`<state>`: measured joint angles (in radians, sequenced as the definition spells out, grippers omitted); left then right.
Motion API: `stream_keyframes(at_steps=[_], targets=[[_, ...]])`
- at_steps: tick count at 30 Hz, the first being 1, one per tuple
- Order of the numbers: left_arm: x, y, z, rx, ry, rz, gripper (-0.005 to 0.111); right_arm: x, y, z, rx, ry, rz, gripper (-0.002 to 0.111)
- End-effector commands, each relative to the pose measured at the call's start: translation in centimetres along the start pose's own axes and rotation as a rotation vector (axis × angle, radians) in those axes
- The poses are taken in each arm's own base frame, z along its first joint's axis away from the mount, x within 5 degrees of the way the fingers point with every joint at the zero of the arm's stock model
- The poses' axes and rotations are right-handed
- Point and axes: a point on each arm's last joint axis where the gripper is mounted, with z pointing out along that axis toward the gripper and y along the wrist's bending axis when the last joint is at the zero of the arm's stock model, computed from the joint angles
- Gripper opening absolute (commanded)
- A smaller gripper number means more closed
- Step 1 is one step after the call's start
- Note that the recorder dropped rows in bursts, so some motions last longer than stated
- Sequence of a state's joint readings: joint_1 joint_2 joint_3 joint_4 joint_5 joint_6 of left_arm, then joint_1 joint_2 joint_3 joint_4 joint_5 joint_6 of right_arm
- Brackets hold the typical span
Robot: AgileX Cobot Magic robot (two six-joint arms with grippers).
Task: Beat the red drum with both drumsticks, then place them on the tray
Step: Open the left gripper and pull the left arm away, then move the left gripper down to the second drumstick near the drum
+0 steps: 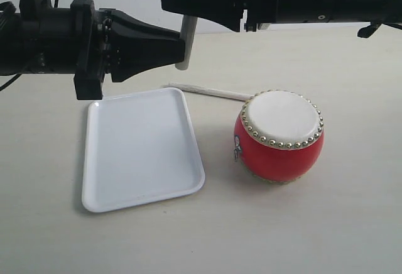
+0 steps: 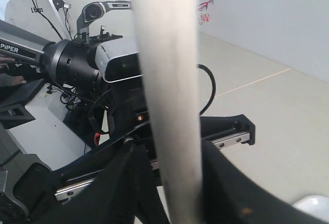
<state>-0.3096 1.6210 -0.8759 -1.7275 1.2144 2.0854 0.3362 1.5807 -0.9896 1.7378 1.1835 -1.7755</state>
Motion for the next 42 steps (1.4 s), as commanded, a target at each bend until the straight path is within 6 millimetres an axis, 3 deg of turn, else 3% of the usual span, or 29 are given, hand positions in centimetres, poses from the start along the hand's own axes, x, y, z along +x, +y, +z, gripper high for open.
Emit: stream_keyframes(at_steps=[1,3,19,30,36,38,42], targets=[[-0.5,0.0,0.1,0.002,-0.021,0.001,0.000,-0.5,0.5,-0.1,-0.029,-0.018,0.011,0.011],[-0.5,0.0,0.1,0.002,-0.021,-0.001,0.000,-0.5,0.5,-0.1,-0.029,-0.018,0.020,0.000],[-0.4,-1.6,2.0,0.078,-0.010,0.017,0.000,-0.5,0.6,-0.1,-0.034,-0.019,0.022,0.000],[-0.4,0.0,0.0,-0.001,-0.021,-0.001,0.000,-0.8,0.3,-0.3,0.008,-0.019,0.011,0.000],[-0.5,2.1,-3.0,-0.119,-0.038,0.001,0.000,-2.7,-0.3,-3.2,0.220,-0.059,0.007,0.000],[-0.4,3.5,-4.4,-0.229,-0.013,-0.003,0.000,-3.4,-0.8,-4.6,0.302,-0.081,0.013,0.000],[-2.3,7.3,-6.2,-0.549,0.120,-0.053,0.000,-3.8,-2.6,-8.0,0.477,-0.122,0.054,0.000]])
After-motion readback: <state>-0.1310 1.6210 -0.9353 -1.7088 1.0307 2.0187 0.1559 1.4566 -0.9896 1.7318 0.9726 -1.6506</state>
